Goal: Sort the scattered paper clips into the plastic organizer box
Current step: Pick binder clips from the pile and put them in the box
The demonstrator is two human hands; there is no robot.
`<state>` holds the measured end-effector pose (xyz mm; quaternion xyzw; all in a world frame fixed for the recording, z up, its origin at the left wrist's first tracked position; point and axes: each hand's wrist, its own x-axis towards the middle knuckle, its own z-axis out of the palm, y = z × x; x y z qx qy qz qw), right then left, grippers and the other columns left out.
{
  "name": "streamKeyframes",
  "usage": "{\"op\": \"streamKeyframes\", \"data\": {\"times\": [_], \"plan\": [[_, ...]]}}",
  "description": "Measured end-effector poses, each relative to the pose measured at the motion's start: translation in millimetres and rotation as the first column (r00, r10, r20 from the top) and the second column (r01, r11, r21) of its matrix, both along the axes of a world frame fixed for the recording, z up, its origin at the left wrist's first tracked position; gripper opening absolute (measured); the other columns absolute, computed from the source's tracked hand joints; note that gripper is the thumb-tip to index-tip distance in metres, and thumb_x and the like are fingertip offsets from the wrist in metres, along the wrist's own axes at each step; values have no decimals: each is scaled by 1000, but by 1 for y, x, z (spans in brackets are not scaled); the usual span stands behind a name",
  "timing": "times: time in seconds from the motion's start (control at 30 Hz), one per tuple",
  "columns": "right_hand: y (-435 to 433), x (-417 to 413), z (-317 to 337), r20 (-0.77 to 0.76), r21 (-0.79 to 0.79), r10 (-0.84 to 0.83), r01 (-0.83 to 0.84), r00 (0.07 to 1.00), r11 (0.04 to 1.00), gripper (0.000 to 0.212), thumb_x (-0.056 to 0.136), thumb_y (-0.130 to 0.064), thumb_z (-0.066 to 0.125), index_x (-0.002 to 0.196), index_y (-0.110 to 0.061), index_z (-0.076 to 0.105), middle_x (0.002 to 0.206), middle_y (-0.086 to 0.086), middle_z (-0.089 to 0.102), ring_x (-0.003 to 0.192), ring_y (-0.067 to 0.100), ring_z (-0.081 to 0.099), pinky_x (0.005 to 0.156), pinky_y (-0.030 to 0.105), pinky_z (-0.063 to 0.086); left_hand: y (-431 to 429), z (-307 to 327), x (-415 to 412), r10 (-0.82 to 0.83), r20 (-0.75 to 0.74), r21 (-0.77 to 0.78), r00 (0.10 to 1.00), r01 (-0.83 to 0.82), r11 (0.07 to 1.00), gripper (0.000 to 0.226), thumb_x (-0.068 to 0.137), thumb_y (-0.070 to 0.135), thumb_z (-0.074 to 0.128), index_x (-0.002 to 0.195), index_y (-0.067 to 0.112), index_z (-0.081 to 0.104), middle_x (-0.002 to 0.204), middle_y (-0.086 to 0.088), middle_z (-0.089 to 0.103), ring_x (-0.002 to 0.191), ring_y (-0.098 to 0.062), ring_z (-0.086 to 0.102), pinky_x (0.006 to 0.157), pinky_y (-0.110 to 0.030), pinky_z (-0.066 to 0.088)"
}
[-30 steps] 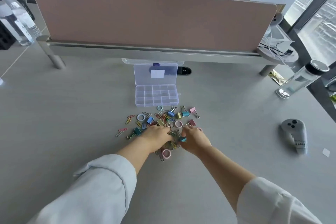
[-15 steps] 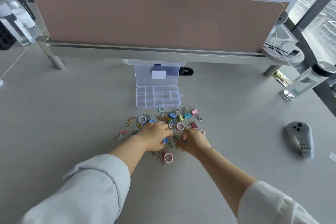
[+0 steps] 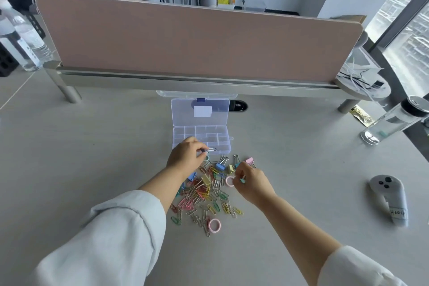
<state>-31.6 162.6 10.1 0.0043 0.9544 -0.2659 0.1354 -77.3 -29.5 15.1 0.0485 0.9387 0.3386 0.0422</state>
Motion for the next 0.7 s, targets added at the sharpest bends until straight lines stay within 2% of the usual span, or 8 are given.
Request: {"op": "streamKeyframes", "data": {"times": [0.07,0.17,0.4,0.57,0.7], "plan": [[1,-5,-2,-36,0,8,-8,999,1000,11,85,-17,52,93,-12,56,95,11,65,75,28,53,60,26,35,5,0,-10,10,-27,-19,1000,-11,1000,20,87,16,59,104,12,68,110,-5,62,98,-24,61,79,-29,47],[3,-13,-6,-111,-21,14,-16,994,1000,16,87,-12,53,100,-9,61,102,12,65,93,30,58,69,31,43,16,-7,-21,-15,-21,-42,1000,14,999,19,86,14,60,103,11,69,113,-6,64,99,-27,62,83,-34,50],[10,-31,-15,-200,-74,-34,19,979,997,16,88,-2,51,95,-6,65,107,11,63,97,31,59,81,39,52,22,-26,-35,-76,-74,-208,994,59,976,22,86,16,60,106,14,70,115,-5,68,105,-27,58,90,-34,46],[1,-41,-18,-204,-85,-34,17,978,996,17,87,-1,50,96,-4,64,108,12,62,97,32,58,80,37,50,20,-35,-38,-149,-31,-345,988,129,930,25,91,23,52,111,16,67,129,-5,56,118,-29,44,95,-35,38],[-7,-49,-19,-214,-88,-30,11,976,996,20,88,-1,49,100,-3,65,111,13,61,98,33,59,82,38,52,14,-40,-34,-175,23,-383,984,170,908,29,93,25,49,119,21,61,141,-6,43,128,-29,37,105,-39,33]]}}
